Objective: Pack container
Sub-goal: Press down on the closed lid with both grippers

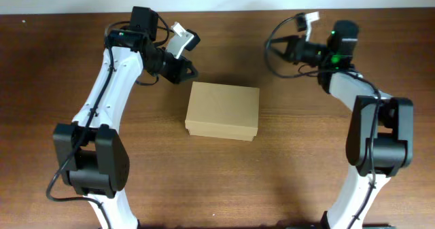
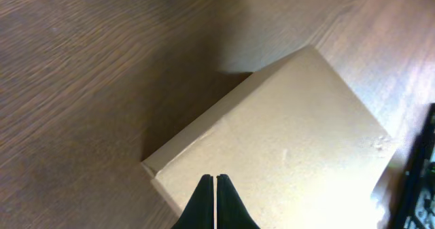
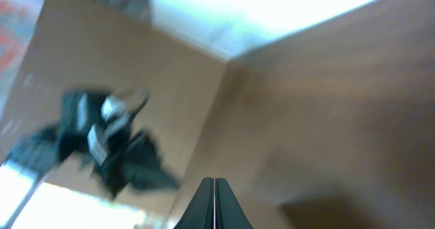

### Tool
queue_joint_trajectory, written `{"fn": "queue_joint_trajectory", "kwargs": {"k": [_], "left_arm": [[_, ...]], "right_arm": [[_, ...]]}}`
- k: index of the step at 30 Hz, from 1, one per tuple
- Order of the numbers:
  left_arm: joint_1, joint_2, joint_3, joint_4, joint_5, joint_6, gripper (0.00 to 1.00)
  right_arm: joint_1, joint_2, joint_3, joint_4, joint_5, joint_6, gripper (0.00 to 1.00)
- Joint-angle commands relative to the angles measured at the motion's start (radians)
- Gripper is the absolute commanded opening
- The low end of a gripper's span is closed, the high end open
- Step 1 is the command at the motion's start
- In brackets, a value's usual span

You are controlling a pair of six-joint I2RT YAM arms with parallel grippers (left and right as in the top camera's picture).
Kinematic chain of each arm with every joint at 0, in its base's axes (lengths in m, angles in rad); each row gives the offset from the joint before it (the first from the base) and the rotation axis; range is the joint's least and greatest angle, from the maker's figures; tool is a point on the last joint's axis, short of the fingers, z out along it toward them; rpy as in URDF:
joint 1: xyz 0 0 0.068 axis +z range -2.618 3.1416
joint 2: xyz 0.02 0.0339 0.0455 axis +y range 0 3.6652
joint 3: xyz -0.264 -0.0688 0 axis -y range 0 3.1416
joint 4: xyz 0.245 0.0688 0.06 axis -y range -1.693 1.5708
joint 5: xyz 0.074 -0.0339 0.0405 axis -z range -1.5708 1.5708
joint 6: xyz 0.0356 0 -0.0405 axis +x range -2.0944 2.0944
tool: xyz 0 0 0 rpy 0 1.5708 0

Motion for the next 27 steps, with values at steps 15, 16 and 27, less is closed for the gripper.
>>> {"fn": "queue_joint_trajectory", "kwargs": {"k": [15,16,27], "left_arm": [[0.003,-0.027,0.007,-0.001,-0.129,0.024,0.02],[0.003,-0.027,0.007,-0.002,-0.129,0.024,0.02],[-0.004,-0.027,0.007,-0.113,-0.125,0.054,0.02]], "right_arm": [[-0.029,-0.064,0.151,-0.805,0.631,-0.366,0.04],[-0.029,-0.075,0.179,-0.867,0.649,-0.394,0.04],[0.048,-0.275,0.334,-1.397,0.677,-0.773,0.04]]}}
